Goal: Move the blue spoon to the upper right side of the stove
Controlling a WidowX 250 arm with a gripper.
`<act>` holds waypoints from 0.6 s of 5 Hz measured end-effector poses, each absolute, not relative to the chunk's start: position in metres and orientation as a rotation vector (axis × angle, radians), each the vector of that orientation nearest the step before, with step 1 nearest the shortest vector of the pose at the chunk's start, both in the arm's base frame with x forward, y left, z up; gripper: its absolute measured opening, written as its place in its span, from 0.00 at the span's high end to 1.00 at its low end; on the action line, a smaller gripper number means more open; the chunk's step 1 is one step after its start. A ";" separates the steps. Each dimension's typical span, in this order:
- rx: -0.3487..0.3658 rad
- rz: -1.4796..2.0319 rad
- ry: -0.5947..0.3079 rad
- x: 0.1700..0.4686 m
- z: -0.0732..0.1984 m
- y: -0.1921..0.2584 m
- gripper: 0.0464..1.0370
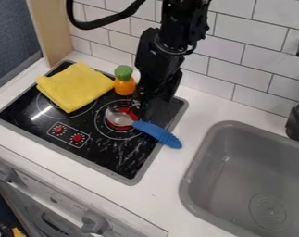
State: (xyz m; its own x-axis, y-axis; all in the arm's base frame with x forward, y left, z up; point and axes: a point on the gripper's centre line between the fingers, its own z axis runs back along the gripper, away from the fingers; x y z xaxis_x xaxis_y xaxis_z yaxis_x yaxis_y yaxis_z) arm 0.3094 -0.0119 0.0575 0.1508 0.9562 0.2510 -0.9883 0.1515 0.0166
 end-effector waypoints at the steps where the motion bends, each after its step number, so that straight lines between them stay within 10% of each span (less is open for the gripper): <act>1: 0.218 1.408 -0.178 0.307 0.049 -0.011 0.04; 3: 0.217 1.387 -0.152 0.307 0.030 -0.013 0.04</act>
